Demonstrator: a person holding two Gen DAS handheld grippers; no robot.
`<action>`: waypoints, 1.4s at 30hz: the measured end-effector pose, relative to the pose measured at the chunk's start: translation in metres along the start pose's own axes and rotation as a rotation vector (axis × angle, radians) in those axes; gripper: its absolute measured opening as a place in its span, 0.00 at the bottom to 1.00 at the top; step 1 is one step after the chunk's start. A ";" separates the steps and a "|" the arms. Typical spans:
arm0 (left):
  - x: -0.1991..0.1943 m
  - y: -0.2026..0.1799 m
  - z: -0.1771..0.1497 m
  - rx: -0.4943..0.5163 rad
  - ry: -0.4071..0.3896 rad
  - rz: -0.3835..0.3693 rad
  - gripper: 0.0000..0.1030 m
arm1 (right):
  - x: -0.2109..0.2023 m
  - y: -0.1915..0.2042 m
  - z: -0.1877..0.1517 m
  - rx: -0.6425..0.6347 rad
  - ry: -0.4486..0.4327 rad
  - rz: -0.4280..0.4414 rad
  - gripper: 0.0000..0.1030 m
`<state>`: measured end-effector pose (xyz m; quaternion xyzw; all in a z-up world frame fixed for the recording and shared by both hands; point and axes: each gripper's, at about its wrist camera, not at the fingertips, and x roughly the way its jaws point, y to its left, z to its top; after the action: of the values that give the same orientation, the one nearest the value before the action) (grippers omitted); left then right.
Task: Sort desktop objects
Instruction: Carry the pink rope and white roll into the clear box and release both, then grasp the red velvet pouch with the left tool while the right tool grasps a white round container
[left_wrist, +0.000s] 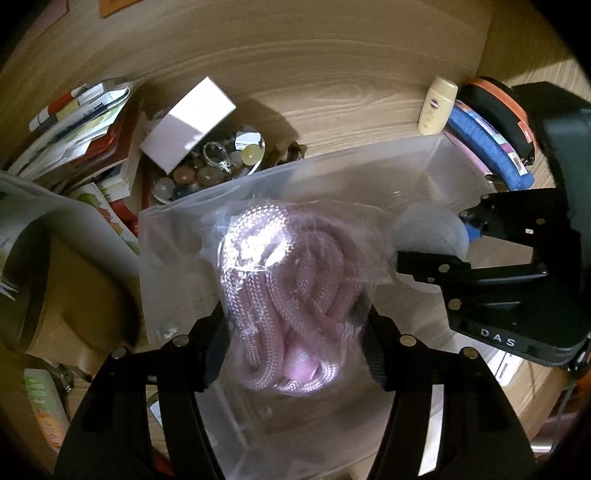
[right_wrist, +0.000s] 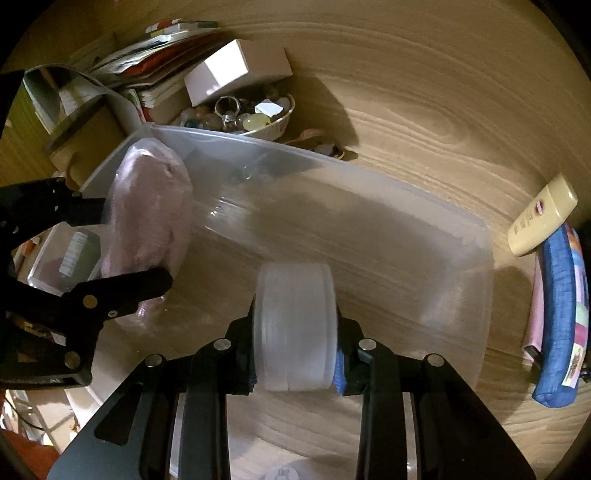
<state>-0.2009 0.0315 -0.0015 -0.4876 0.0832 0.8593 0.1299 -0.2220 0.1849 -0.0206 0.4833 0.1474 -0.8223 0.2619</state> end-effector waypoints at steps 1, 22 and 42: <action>0.000 0.000 0.000 0.002 0.001 0.003 0.60 | -0.003 0.002 0.000 -0.004 -0.010 -0.012 0.27; -0.073 0.001 -0.014 -0.037 -0.180 0.028 0.74 | -0.078 0.014 -0.017 0.012 -0.217 -0.166 0.79; -0.125 0.050 -0.085 -0.149 -0.238 0.163 0.88 | -0.136 0.035 -0.078 0.009 -0.326 -0.199 0.88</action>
<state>-0.0858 -0.0572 0.0638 -0.3821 0.0425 0.9226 0.0321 -0.0923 0.2342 0.0608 0.3278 0.1463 -0.9122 0.1973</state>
